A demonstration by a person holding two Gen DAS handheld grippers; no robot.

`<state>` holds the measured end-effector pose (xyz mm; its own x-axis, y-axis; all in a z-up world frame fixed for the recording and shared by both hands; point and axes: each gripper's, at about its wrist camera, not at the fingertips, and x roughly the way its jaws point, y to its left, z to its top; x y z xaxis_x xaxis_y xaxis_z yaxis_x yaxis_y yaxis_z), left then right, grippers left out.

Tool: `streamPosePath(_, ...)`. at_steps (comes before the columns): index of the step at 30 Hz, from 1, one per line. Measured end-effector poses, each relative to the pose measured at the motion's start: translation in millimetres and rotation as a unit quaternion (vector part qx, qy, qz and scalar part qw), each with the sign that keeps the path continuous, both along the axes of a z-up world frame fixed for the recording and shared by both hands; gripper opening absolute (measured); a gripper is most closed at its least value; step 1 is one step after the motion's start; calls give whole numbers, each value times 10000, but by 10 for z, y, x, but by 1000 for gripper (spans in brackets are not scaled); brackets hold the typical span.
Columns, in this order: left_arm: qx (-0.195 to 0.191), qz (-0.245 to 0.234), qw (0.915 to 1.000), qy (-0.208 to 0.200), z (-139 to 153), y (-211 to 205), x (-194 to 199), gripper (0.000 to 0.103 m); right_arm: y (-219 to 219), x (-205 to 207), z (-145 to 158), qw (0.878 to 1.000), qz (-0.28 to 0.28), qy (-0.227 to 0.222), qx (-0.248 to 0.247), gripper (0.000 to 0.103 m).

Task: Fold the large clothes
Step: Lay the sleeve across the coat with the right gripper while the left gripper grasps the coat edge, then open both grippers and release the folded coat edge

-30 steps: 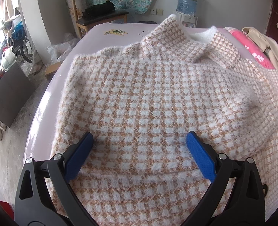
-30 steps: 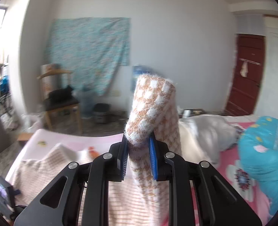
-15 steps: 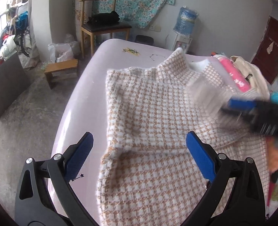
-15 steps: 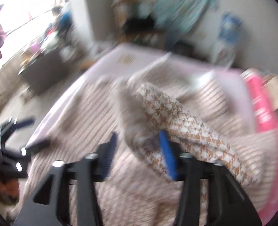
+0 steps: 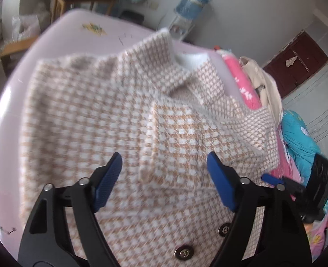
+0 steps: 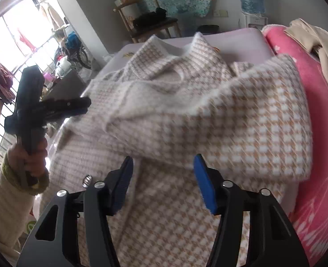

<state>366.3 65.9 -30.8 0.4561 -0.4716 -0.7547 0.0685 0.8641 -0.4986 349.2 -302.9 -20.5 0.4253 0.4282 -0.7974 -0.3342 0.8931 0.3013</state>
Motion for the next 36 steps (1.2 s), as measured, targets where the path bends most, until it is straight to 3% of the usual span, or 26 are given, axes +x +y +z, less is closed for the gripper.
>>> streamPosePath(1,16,3,9999,126,-66,-43,53,62,-13,4,-67,10000,-39,47,-52,39)
streamPosePath(3,143,-25,9992,372,-193,-164,167,42,-89,-28,-199,9995,-158,119,-240,34)
streamPosePath(4,326,18,9987,401,-221,-219,182,40,-106,-33,-254,9990,-217,129,-358,31)
streamPosePath(5,486,12,9983,320,-212,-265,177,32,-118,-37,-307,9986,-258,122,-447,30)
streamPosePath(6,654,-34,9976,224,-186,-320,172,18,-140,-44,-338,9981,-298,116,-519,29)
streamPosePath(8,858,-115,9962,9,-95,-395,155,8,-191,-69,-369,9982,-322,113,-490,28)
streamPosePath(12,583,48,9959,-697,383,-276,55,7,-270,-178,-252,9975,-276,-128,-639,28)
streamPosePath(16,918,500,9855,-1333,776,-46,-66,7,-366,-252,36,9981,-109,-413,-436,28)
streamPosePath(18,1074,586,9839,-1305,737,43,-63,7,-452,-205,189,9979,-168,-554,-277,28)
streamPosePath(21,1219,643,9865,-890,447,151,-49,7,-555,16,272,9967,-498,-580,-257,28)
streamPosePath(27,1266,696,9889,-357,-167,324,-110,7,-530,363,27,9955,-828,-189,-416,28)
streamPosePath(31,1095,665,9909,-416,-110,441,-128,12,-568,400,10,9949,-896,-117,-450,28)
streamPosePath(33,1036,781,9898,-597,10,571,-182,21,-563,359,29,9942,-915,-218,-522,28)
streamPosePath(36,972,871,9871,-926,200,633,-212,23,-511,348,121,9928,-870,-433,-704,28)
